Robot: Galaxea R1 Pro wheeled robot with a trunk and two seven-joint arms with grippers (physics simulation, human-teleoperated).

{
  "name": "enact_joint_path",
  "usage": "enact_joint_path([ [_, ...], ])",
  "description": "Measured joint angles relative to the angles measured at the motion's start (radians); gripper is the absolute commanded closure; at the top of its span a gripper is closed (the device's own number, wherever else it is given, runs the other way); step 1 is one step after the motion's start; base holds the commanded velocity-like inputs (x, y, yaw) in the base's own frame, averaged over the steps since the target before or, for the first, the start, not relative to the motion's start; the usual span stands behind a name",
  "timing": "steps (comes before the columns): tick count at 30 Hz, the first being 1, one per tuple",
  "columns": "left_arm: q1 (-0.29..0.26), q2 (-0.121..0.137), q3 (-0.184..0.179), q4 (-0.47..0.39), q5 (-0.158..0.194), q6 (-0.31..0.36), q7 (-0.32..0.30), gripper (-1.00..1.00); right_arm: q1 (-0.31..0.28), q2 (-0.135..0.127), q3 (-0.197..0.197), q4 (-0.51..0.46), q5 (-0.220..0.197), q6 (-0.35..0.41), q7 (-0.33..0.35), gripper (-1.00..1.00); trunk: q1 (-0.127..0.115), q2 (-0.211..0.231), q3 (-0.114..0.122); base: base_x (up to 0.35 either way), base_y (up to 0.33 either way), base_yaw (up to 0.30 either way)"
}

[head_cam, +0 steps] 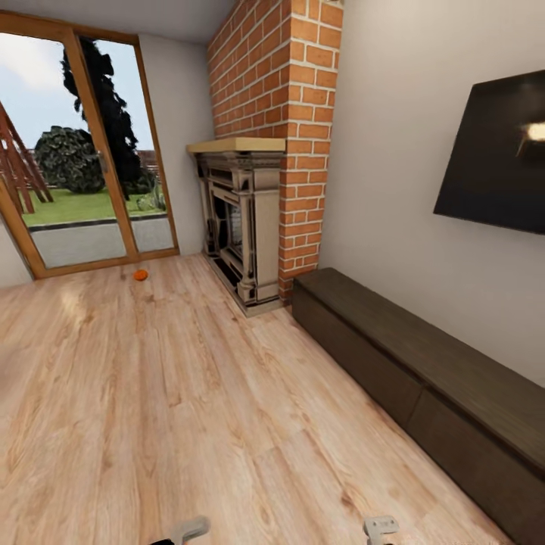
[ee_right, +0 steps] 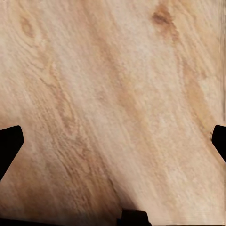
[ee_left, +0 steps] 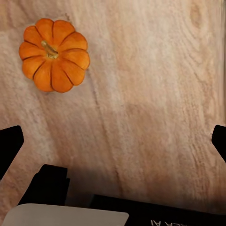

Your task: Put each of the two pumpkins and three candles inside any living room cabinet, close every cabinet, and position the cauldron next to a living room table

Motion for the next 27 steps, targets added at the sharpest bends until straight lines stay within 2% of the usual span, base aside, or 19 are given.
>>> enact_joint_path([
  [13, 0.000, 0.000, 0.001, 0.000, 0.000, -0.001, 0.000, -1.00, 0.000, 0.003, 0.000, 0.000, 0.000, 0.002, 0.000, -1.00, 0.000, 0.000, 0.014, 0.000, 0.000, -0.171],
  [22, 0.000, 0.000, 0.000, 0.000, 0.000, -0.001, 0.000, -1.00, 0.000, 0.005, 0.000, -0.003, 0.001, 0.012, -0.001, -1.00, 0.000, 0.000, 0.009, 0.000, 0.000, -0.003],
  [27, 0.000, 0.000, 0.000, 0.000, 0.000, -0.001, 0.000, -1.00, 0.000, -0.003, -0.004, -0.003, 0.000, 0.015, -0.001, -1.00, 0.000, 0.000, 0.001, 0.000, 0.000, 0.000],
])
